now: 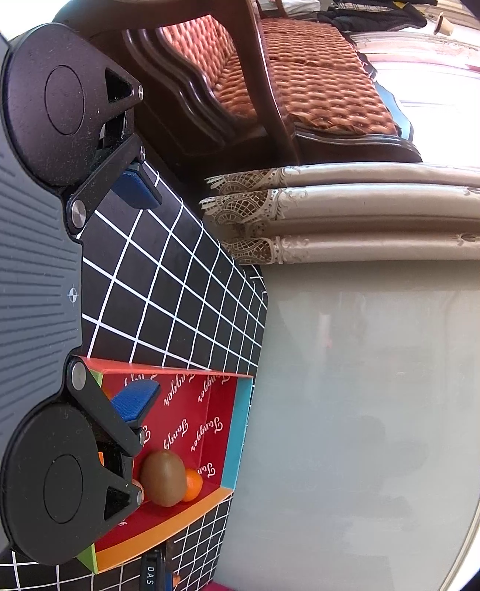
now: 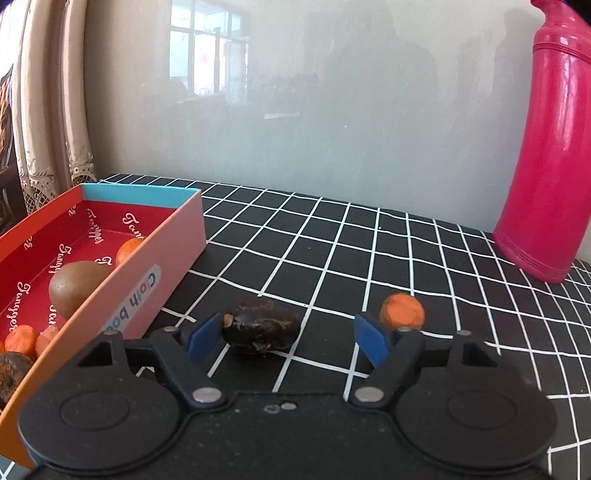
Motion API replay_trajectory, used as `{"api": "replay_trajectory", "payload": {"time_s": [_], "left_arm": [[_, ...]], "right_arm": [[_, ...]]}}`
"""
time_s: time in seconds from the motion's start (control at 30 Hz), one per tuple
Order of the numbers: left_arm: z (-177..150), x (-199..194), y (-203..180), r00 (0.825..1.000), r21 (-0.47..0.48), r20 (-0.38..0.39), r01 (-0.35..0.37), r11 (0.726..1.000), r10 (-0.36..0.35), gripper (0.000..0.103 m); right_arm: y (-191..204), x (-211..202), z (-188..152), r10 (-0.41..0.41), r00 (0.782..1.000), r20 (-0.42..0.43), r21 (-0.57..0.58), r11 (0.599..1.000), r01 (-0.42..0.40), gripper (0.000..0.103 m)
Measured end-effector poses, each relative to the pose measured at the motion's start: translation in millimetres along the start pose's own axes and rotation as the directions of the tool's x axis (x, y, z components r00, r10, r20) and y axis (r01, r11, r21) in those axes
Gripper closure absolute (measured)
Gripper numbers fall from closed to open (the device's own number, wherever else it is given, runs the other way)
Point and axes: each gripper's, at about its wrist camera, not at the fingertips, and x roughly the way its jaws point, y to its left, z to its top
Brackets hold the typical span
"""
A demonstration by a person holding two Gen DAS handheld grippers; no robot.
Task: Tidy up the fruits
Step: 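Move the right tool to the dark date and close on it, then carry the date with the right tool into the red box and open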
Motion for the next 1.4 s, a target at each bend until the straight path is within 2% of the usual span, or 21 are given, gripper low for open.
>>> {"api": "replay_trajectory", "payload": {"time_s": [0.03, 0.1, 0.13, 0.17, 0.6, 1.13, 1.4], "left_arm": [[-0.1, 0.0, -0.1, 1.000, 0.001, 0.000, -0.001, 1.000, 0.001, 0.005], [-0.5, 0.2, 0.0, 1.000, 0.002, -0.003, -0.001, 1.000, 0.001, 0.005], [-0.7, 0.1, -0.7, 1.000, 0.002, -0.003, -0.002, 1.000, 0.002, 0.005], [-0.7, -0.1, -0.8, 1.000, 0.003, -0.004, -0.002, 1.000, 0.002, 0.005], [-2.8, 1.5, -0.8, 1.000, 0.006, -0.008, -0.011, 1.000, 0.011, 0.005], [-2.2, 2.5, 1.4, 1.000, -0.005, -0.010, -0.018, 1.000, 0.018, 0.005], [-1.0, -0.9, 3.2, 1.000, -0.013, -0.008, -0.017, 1.000, 0.017, 0.005]], "right_arm": [[-0.3, 0.5, 0.1, 0.008, 1.000, -0.005, 0.002, 1.000, -0.008, 0.029], [-0.2, 1.2, 2.0, 0.035, 0.999, -0.013, 0.011, 0.999, -0.035, 0.041], [1.5, 0.0, 2.8, 0.040, 0.999, -0.013, 0.006, 0.999, -0.040, 0.054], [3.9, -1.1, 3.3, 0.034, 0.999, -0.014, -0.003, 0.999, -0.034, 0.057], [0.9, -7.4, 2.8, 0.043, 0.999, -0.029, 0.002, 0.999, -0.043, 0.058], [4.3, -23.7, 5.8, 0.060, 0.998, -0.012, -0.004, 0.998, -0.060, 0.058], [4.1, -45.3, 11.0, 0.051, 0.998, 0.021, -0.019, 0.999, -0.051, 0.058]]}}
